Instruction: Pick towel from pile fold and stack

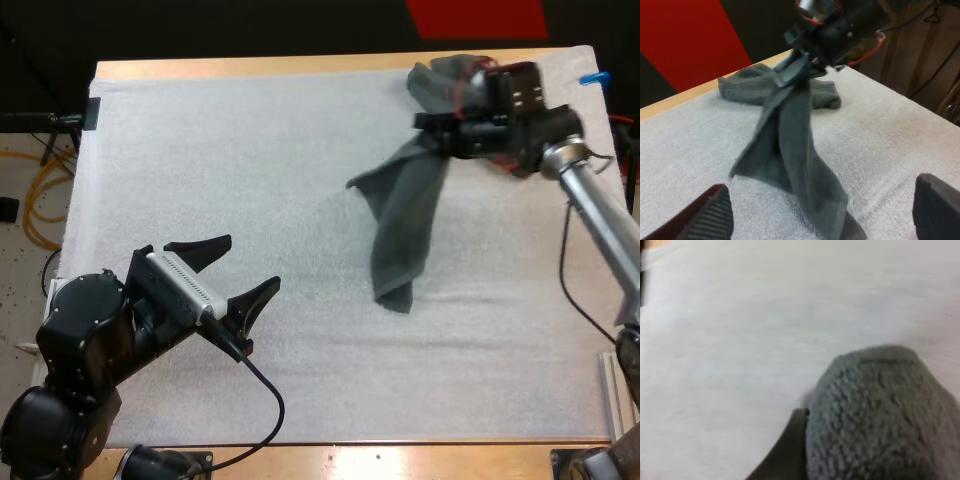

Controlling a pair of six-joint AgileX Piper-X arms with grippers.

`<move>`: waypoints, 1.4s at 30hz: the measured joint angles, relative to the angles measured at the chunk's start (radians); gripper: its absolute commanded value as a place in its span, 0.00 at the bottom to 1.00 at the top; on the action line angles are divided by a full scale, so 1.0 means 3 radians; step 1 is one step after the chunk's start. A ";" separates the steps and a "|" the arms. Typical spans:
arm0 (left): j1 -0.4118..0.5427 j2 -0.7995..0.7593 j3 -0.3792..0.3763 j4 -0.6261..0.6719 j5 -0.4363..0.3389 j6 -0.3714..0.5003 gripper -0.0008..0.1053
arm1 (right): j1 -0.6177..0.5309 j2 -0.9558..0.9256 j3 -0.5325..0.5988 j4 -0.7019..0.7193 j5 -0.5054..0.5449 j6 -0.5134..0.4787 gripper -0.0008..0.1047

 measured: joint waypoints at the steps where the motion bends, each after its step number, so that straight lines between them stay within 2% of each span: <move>1: 0.0000 0.0000 0.0000 0.0000 0.0000 0.0000 0.69 | -0.0065 0.0000 0.0000 0.0124 0.0033 -0.0062 0.01; 5: 0.0000 0.0000 0.0000 0.0000 0.0000 0.0000 0.69 | -0.0216 -0.0010 0.0000 0.0708 0.0263 -0.0443 0.04; 7: 0.0000 0.0000 0.0000 0.0000 0.0000 0.0000 0.69 | -0.0232 -0.0054 0.0000 0.0958 0.0359 -0.0721 0.21; 8: 0.0000 0.0000 0.0000 0.0000 0.0000 0.0000 0.69 | -0.0231 -0.0105 0.0000 0.1029 0.0456 -0.0839 0.25; 10: 0.0000 0.0000 0.0000 0.0000 0.0000 0.0000 0.69 | -0.0224 -0.0243 0.0000 0.1114 0.0707 -0.1011 0.55; 12: 0.0000 0.0000 0.0000 0.0000 0.0000 0.0000 0.69 | -0.0222 -0.0400 0.0000 0.1127 0.0935 -0.1092 0.77; 13: 0.0000 0.0000 0.0000 0.0000 0.0000 0.0000 0.69 | -0.0222 -0.0488 0.0000 0.1129 0.1024 -0.1120 0.87; 14: 0.0000 0.0000 0.0000 0.0000 0.0000 0.0000 0.69 | -0.0222 -0.0577 0.0000 0.1143 0.1071 -0.1151 0.90; 22: -0.0001 0.0000 0.0000 0.0017 0.0000 0.0000 0.69 | -0.0101 -0.1172 0.0000 0.1411 0.1023 -0.1234 0.85; 29: -0.0008 0.0000 0.0000 0.0424 0.0006 0.0010 0.69 | 0.0408 -0.1387 0.0005 0.1672 0.0984 -0.1238 0.85; 32: -0.0008 0.0000 0.0000 0.0598 0.0006 0.0018 0.69 | 0.0682 -0.1386 0.0095 0.1606 0.0984 -0.1222 0.85; 37: -0.0008 0.0000 0.0000 0.0764 0.0006 0.0049 0.69 | 0.1051 -0.1309 0.0434 0.1315 0.0973 -0.0999 0.85; 42: -0.0008 0.0000 0.0000 0.0844 0.0006 0.0051 0.69 | 0.1198 -0.1009 0.0767 0.0980 0.0973 -0.0872 0.85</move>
